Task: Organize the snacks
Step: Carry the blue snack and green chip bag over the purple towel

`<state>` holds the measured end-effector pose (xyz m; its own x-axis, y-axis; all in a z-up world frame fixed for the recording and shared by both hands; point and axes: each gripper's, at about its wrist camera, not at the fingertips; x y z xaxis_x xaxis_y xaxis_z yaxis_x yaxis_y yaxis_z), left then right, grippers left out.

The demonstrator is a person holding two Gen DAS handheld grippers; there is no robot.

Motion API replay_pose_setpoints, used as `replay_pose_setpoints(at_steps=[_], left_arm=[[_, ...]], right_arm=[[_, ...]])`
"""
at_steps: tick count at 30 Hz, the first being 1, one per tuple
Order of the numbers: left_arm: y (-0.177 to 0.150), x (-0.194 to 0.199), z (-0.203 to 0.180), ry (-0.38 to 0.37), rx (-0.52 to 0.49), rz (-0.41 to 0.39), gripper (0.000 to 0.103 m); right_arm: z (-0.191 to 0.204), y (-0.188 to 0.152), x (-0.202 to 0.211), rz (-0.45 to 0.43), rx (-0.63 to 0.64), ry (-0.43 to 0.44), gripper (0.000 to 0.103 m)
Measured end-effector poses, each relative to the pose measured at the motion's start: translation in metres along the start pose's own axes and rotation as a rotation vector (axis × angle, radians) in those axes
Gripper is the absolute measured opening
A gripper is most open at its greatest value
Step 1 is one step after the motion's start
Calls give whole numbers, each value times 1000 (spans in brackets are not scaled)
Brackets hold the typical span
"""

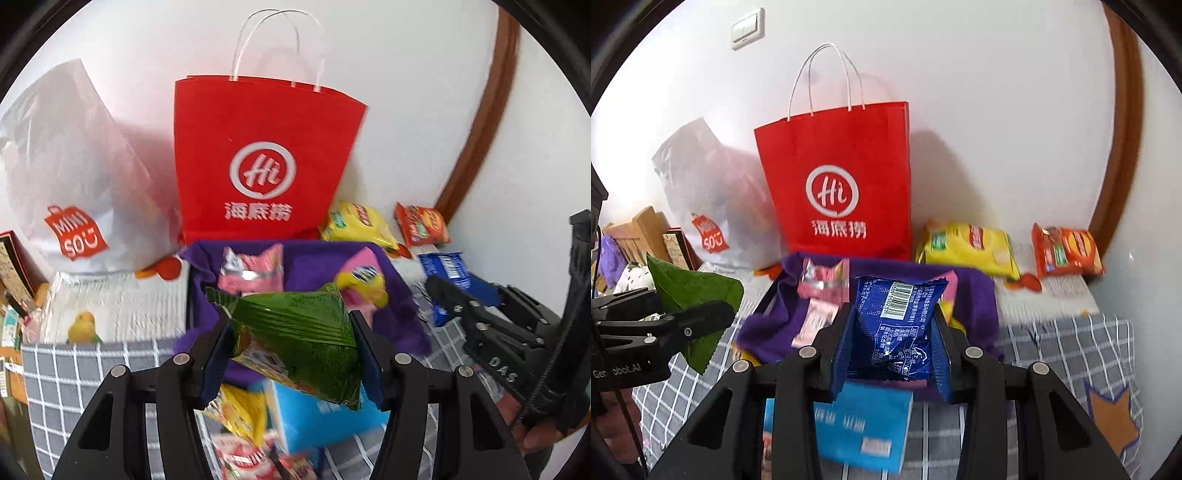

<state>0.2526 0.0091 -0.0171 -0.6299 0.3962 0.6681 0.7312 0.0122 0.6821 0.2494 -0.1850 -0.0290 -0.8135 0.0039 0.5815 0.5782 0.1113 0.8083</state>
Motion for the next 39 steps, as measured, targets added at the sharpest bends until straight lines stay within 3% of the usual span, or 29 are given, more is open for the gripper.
replay_pose_setpoints(at_steps=[6, 13, 25, 39], left_arm=[[23, -28, 21, 46, 21, 11, 58], [22, -59, 43, 65, 16, 45, 58], [22, -88, 65, 80, 15, 107, 58], [21, -93, 76, 94, 54, 118, 58]], right_arm=[[1, 22, -28, 3, 2, 13, 39], [11, 33, -66, 21, 27, 33, 39], [18, 20, -125, 114, 35, 74, 39], [-1, 20, -126, 125, 83, 40, 39]])
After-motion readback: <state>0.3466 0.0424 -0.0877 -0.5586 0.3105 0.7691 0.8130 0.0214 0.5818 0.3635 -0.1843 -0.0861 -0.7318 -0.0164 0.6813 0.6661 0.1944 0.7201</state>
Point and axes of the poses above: each gripper's, at about its wrist camera, not at the fingertips, and x roughly against the way its jaws point, z to its left, y to its top, and after that the axes turned 10 degrees about -y, right-handed
